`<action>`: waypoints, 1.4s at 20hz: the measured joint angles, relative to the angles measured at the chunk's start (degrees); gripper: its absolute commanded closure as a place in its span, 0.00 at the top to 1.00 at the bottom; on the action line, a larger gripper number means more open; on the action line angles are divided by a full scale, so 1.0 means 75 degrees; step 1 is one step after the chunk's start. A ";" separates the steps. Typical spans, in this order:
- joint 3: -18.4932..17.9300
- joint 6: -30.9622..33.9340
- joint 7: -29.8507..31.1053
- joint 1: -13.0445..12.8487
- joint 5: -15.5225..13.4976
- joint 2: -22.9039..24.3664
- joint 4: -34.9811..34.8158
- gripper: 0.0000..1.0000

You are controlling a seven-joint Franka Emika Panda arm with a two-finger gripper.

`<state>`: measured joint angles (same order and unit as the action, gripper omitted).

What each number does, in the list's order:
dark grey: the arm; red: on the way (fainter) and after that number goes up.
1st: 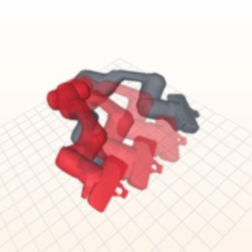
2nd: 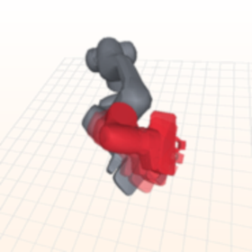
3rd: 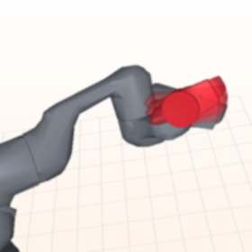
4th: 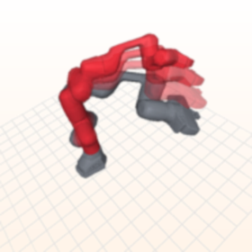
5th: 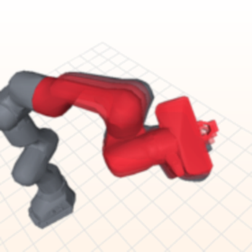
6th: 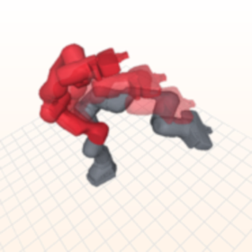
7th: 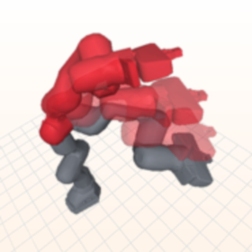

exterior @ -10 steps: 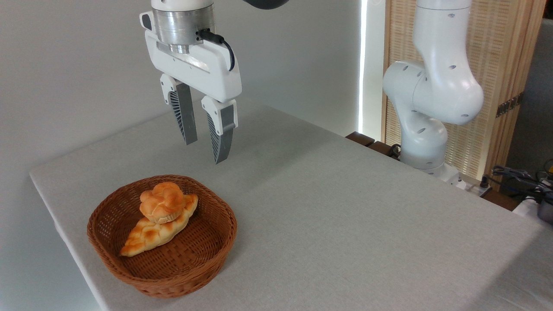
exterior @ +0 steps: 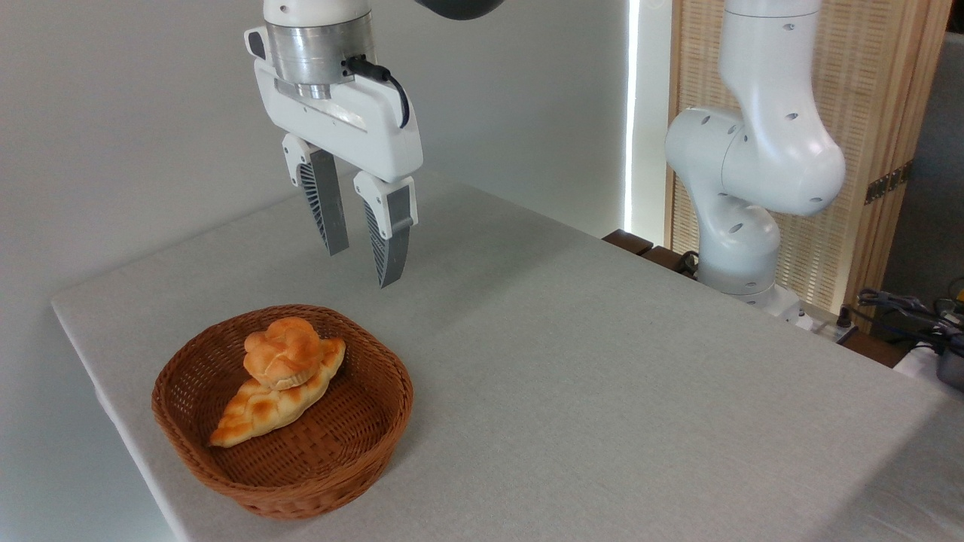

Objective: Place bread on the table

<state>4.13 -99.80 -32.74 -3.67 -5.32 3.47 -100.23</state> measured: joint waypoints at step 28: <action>0.1098 -0.2676 -0.0017 -0.0079 0.0767 -0.2064 -0.0010 1.00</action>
<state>12.37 -119.87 -32.87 -4.26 0.43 -12.01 -100.31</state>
